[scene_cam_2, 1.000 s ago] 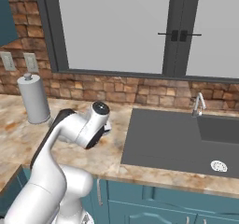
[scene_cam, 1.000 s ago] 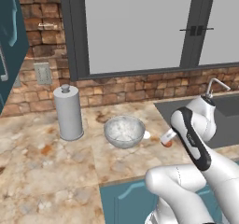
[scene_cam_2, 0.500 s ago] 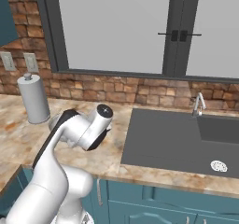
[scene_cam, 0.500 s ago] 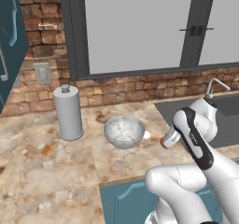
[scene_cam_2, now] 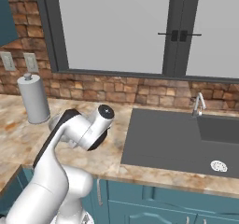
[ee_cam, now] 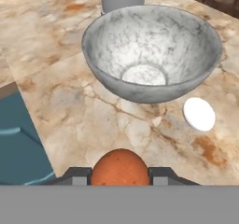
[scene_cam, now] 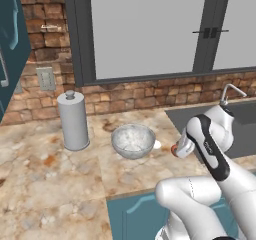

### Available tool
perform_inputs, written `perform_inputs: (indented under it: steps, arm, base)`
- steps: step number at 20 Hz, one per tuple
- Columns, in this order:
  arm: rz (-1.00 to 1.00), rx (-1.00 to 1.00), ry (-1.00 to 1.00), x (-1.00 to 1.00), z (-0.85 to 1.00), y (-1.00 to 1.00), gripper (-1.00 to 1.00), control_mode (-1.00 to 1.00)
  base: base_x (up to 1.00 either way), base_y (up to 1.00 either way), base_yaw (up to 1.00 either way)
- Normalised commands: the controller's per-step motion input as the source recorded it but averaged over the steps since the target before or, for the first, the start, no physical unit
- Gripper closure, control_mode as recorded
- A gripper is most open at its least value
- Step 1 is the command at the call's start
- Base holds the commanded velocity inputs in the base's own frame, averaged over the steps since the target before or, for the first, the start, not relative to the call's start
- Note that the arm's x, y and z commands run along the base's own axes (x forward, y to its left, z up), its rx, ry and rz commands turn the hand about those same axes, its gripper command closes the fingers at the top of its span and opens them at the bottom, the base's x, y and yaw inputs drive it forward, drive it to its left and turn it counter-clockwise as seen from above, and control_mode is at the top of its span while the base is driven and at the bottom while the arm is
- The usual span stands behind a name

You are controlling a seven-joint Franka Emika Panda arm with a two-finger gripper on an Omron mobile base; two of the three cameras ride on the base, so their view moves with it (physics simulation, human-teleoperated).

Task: Gather the eggs and milk located in the vicinity of the sink area and place them right next to the bowl.

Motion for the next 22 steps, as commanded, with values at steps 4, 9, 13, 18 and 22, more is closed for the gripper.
perform_inputs:
  steps: [4,9,13,18,22]
  arm:
    - [0.02,0.00,-0.11,0.00,-0.03,0.01,1.00,-1.00]
    - [0.00,0.00,-0.03,0.00,-0.05,0.13,1.00,-1.00]
    - [0.00,0.00,0.00,0.00,-0.01,0.22,1.00,-1.00]
    - [0.00,0.00,0.00,0.01,-0.06,0.11,1.00,-1.00]
    - [0.00,0.00,-0.04,0.04,-0.13,0.00,1.00,-1.00]
  base:
    - [0.00,0.00,0.00]
    - [0.00,0.00,0.00]
    - [0.00,0.00,0.00]
    - [0.00,0.00,0.00]
    - [0.00,0.00,0.00]
